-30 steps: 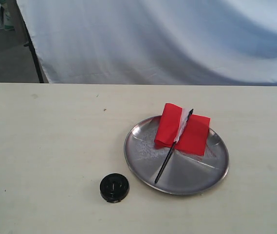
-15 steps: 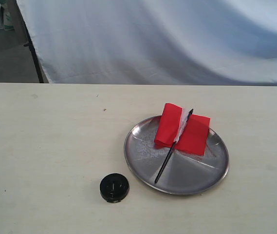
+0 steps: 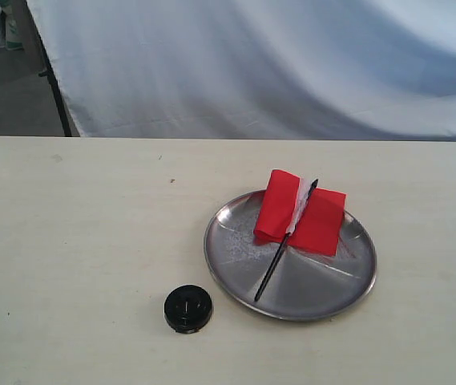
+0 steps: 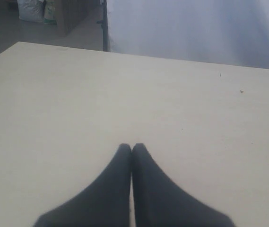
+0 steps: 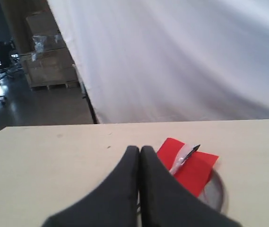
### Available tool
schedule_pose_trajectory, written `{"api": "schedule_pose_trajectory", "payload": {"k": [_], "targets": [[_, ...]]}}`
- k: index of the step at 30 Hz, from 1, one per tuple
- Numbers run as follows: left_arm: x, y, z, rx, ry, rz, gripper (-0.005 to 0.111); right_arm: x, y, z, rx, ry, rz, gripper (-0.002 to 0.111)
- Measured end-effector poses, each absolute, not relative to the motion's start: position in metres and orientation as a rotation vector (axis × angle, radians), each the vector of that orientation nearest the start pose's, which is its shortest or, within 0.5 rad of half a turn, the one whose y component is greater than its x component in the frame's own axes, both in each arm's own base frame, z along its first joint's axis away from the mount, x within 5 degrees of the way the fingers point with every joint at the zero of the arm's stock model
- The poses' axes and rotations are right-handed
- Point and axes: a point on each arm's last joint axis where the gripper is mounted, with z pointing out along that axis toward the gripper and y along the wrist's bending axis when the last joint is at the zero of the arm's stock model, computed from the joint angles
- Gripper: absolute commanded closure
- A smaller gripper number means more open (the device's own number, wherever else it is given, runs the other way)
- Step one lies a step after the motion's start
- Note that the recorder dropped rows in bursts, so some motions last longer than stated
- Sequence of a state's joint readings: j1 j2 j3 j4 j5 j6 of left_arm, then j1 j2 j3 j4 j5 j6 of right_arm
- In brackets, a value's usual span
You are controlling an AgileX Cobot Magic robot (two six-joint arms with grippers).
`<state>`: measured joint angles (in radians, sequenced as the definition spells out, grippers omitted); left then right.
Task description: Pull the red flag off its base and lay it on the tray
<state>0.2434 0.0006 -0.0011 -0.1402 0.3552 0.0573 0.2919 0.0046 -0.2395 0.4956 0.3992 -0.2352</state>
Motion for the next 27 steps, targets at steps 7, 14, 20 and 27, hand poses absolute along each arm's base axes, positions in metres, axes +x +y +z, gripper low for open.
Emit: {"api": "schedule_pose_trajectory", "payload": {"k": [7, 14, 20, 27], "targets": [[0.053, 0.009, 0.182, -0.256, 1.817, 0.074, 0.107, 0.043, 0.020, 0.252, -0.190, 1.486, 0.441, 0.108], [0.053, 0.009, 0.182, -0.256, 1.817, 0.074, 0.107, 0.051, 0.022, 0.219, -0.221, 1.429, 0.427, 0.108], [0.053, 0.009, 0.182, -0.256, 1.817, 0.074, 0.107, 0.050, 0.025, 0.218, -0.275, 1.432, 0.448, 0.108], [0.053, 0.009, 0.182, -0.256, 1.817, 0.074, 0.107, 0.049, 0.028, 0.202, -0.369, 1.591, 0.425, 0.108]]}}
